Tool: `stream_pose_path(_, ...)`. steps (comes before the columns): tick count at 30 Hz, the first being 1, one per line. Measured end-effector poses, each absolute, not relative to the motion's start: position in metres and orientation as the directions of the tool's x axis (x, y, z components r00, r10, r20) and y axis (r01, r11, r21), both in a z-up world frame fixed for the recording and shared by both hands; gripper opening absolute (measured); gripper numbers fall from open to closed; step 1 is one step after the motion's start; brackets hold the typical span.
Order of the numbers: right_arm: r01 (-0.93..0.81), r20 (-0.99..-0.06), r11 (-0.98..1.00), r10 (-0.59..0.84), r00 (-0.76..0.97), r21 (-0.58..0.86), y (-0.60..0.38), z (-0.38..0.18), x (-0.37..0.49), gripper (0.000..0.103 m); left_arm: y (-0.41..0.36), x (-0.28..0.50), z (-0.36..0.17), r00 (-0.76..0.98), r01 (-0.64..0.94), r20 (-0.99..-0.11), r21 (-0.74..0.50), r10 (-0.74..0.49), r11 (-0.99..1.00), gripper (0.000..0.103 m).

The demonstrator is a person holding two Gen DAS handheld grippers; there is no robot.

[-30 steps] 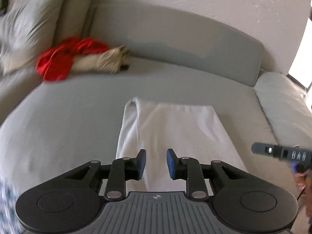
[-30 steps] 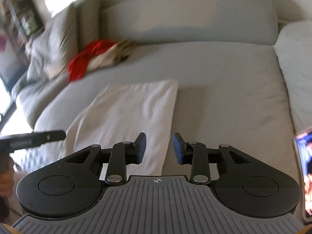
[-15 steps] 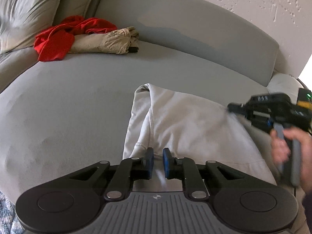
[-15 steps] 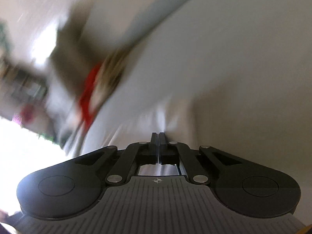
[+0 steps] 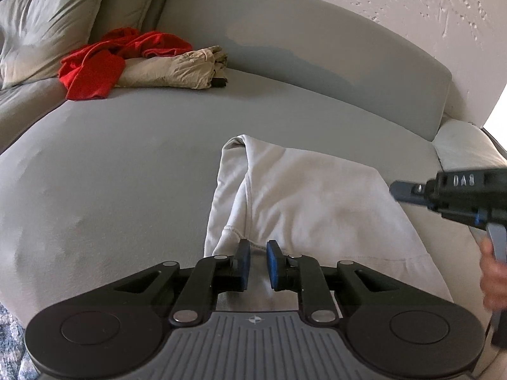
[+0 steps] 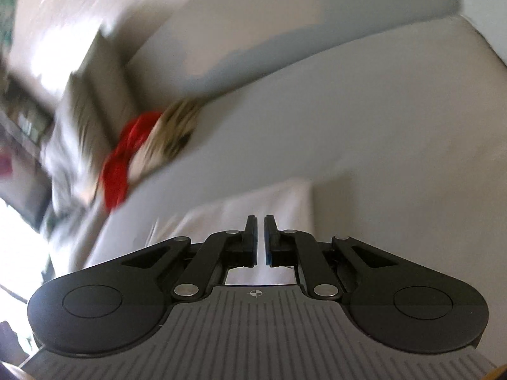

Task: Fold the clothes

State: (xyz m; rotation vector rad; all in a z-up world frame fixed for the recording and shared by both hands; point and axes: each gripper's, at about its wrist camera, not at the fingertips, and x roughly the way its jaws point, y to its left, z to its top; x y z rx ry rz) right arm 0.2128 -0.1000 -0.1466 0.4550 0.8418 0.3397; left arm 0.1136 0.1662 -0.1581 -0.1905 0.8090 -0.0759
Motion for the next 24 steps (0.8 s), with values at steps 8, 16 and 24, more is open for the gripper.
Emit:
stream_pose_path(8,-0.211,-0.667,0.889,0.446,0.597,0.406,-0.067,-0.141,0.167,0.011,0.164,0.114,-0.159,0.69,-0.002,-0.711,-0.186,-0.133,0.983,0.017)
stream_pose_path(16,-0.107,-0.719,0.934,0.333,0.61,0.342,-0.109,-0.157,0.155,0.001,0.164,0.114,-0.159,0.691,0.004,-0.71,-0.18,-0.133,0.984,0.017)
stream_pose_path(24,-0.032,-0.688,0.931,0.291,0.665,0.363,-0.112,-0.142,0.158,0.013,0.165,0.113,-0.159,0.692,0.01,-0.708,-0.182,-0.138,0.983,0.017)
